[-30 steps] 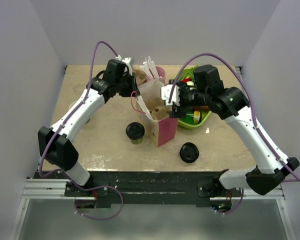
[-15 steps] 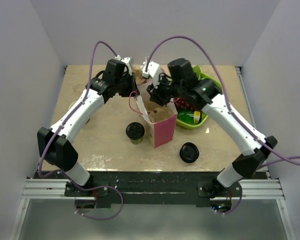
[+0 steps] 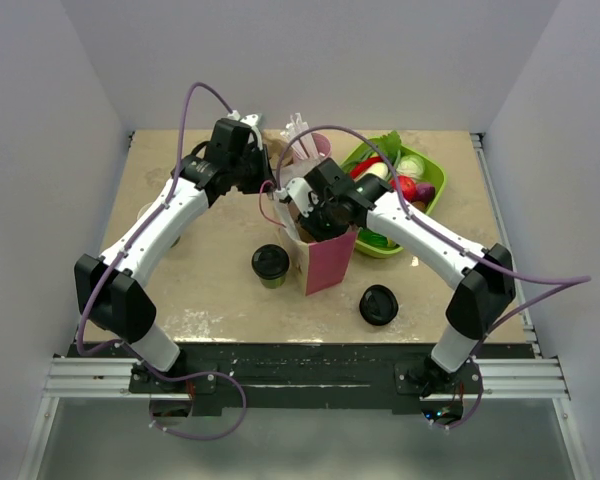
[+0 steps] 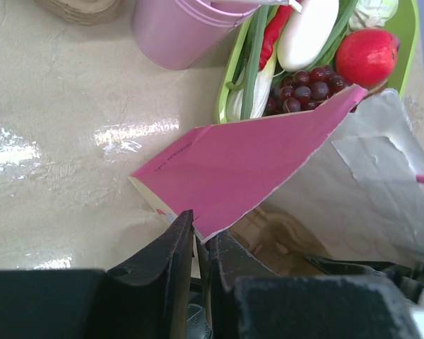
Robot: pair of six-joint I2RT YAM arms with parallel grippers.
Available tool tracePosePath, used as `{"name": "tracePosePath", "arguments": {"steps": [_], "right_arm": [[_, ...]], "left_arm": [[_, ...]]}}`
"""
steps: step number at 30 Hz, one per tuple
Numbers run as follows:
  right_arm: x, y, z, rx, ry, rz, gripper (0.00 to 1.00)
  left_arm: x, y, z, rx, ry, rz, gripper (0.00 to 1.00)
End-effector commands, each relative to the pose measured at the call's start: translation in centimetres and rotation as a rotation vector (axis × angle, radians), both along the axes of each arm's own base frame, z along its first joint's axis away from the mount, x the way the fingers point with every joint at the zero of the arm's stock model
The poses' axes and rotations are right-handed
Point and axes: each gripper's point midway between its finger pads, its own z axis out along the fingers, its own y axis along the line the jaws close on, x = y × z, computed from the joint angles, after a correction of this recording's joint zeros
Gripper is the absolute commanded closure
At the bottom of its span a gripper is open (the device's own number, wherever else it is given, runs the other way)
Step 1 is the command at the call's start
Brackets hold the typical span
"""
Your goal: Pack the takeout coffee
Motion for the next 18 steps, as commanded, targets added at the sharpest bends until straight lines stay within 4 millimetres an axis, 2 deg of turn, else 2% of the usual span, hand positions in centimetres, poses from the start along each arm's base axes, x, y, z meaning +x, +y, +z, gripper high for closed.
{"name": "tracePosePath", "arguments": {"steps": [1,4,7,8,11,13,17,18], "right_arm": [[0.2,0.7,-1.9,0.016,0.017,-0.020,0.71],[0.8,1.6,-2.3,0.053,0.012,-0.048,0.69],[1.8,2.5,-0.1,0.127,-0.047,-0.074,0.68],[2.4,2.7,1.6,0.169,-0.091,-0.091,0.63],[2.8,3.6,5.2,0.282,-0.133,-0.119,0.59],[2.8,3.8,6.0,0.313,-0.127,-0.139,0.59],[2.4,2.3,2.7,0.220,-0.047,-0.231,0.64],[1.9,1.8,1.0,0.199,-0.001,-0.266,0.65]], "left_arm": [[0.6,-0.4,3.2,-0.069,-0.076,0.017,0.83],[0.4,-0.5,2.9,-0.077,-0.064,0.016,0.83],[0.3,-0.3,2.7,-0.076,-0.059,0.027,0.83],[0.3,-0.3,2.8,-0.079,-0.060,0.029,0.83],[0.2,-0.4,2.9,-0.092,-0.059,0.030,0.84],[0.1,-0.4,2.9,-0.098,-0.055,0.033,0.86],[-0.3,-0.6,3.4,-0.129,-0.061,0.034,0.91],[-0.4,-0.6,3.3,-0.133,-0.062,0.034,0.91]]}}
